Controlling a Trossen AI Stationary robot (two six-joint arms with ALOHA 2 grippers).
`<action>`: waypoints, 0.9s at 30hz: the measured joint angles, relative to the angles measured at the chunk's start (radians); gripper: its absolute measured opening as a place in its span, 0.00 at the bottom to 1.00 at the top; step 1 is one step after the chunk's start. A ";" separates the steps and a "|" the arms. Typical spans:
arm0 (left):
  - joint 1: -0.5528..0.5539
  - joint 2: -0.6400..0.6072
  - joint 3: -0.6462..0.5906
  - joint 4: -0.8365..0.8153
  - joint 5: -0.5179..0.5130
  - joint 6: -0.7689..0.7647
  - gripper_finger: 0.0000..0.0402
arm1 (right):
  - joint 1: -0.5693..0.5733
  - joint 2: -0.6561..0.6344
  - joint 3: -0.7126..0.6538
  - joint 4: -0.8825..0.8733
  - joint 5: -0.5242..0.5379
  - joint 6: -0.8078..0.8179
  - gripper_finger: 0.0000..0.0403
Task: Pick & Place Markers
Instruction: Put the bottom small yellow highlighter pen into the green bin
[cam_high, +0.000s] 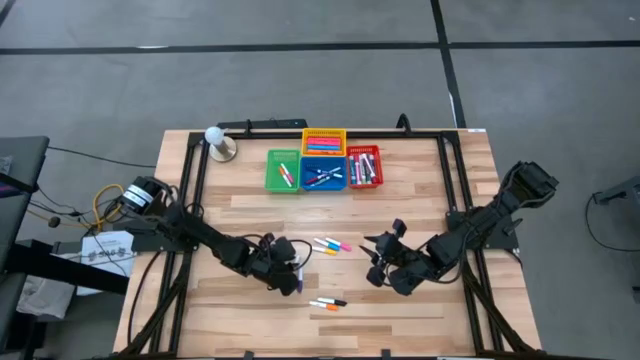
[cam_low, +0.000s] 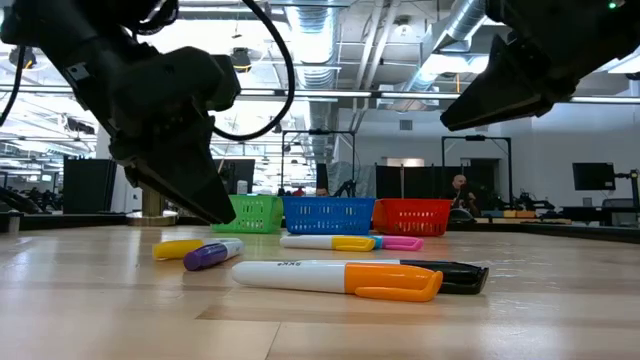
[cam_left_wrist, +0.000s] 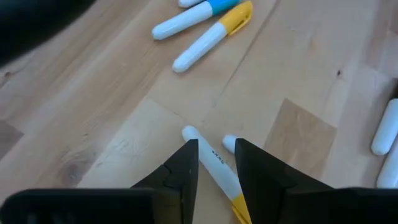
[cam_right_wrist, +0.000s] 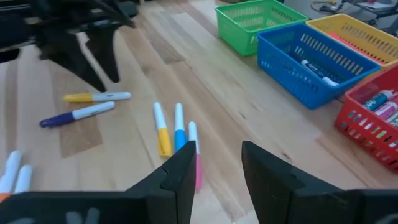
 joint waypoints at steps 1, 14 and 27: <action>0.004 0.000 0.000 0.000 0.007 -0.001 0.26 | 0.006 0.000 0.000 0.002 0.000 0.000 0.29; 0.009 0.002 -0.044 0.018 0.036 -0.069 0.26 | 0.019 0.000 0.000 0.009 0.003 0.000 0.29; 0.007 0.003 -0.046 0.037 0.036 -0.067 0.26 | 0.019 0.000 0.000 0.009 0.001 0.001 0.29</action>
